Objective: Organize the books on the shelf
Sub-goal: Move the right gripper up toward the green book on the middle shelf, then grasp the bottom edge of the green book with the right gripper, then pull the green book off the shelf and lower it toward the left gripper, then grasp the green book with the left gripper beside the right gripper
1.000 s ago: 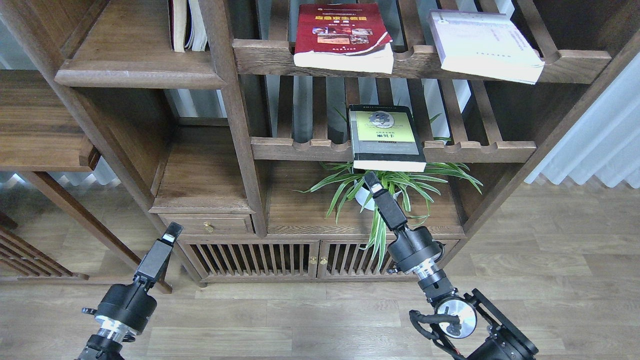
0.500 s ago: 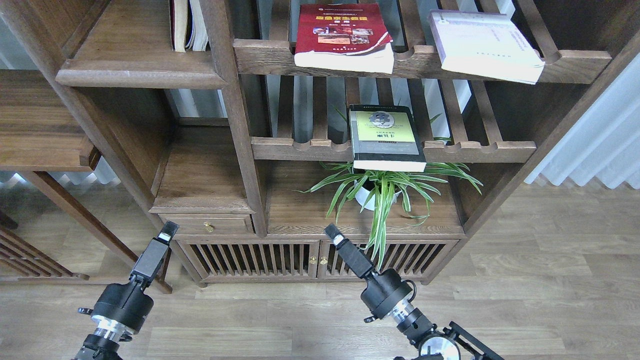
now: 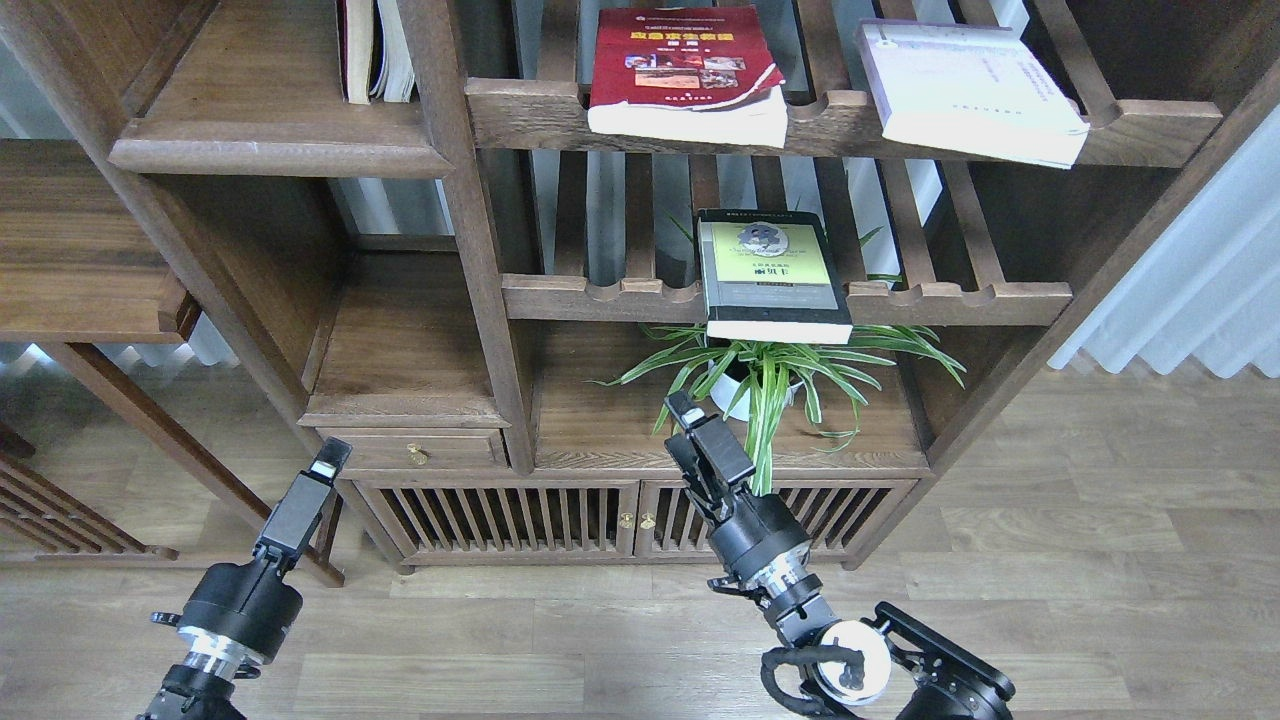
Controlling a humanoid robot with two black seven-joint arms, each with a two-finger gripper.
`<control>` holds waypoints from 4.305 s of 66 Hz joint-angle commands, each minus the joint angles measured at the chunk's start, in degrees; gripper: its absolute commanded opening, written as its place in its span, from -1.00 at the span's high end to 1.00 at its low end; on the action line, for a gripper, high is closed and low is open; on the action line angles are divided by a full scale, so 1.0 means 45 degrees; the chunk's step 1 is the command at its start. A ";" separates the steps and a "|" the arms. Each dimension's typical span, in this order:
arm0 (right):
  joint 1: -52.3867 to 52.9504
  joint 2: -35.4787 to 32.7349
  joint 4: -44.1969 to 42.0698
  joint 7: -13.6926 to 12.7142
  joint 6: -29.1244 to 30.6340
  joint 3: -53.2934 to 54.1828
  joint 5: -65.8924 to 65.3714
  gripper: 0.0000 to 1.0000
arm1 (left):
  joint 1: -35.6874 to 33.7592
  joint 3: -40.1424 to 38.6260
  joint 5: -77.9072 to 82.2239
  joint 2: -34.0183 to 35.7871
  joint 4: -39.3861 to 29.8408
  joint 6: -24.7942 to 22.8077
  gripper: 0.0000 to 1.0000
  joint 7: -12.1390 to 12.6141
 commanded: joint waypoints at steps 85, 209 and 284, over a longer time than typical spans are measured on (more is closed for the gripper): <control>0.2149 0.0001 -0.0467 0.0324 -0.4974 0.2798 0.1936 0.80 | 0.0062 -0.0074 -0.0001 0.0001 0.0018 0.0000 -1.00 -0.0019; -0.3183 -0.1249 0.1642 -0.4519 -0.0001 -0.2923 0.1272 0.90 | 0.2250 0.2172 -0.5645 0.0001 -0.0608 0.0000 -1.00 0.4805; -0.3066 -0.0976 0.1857 -0.4343 -0.0001 -0.3647 0.0725 0.90 | 0.2094 0.3012 -0.5957 0.0001 0.0428 0.0000 -0.96 0.4785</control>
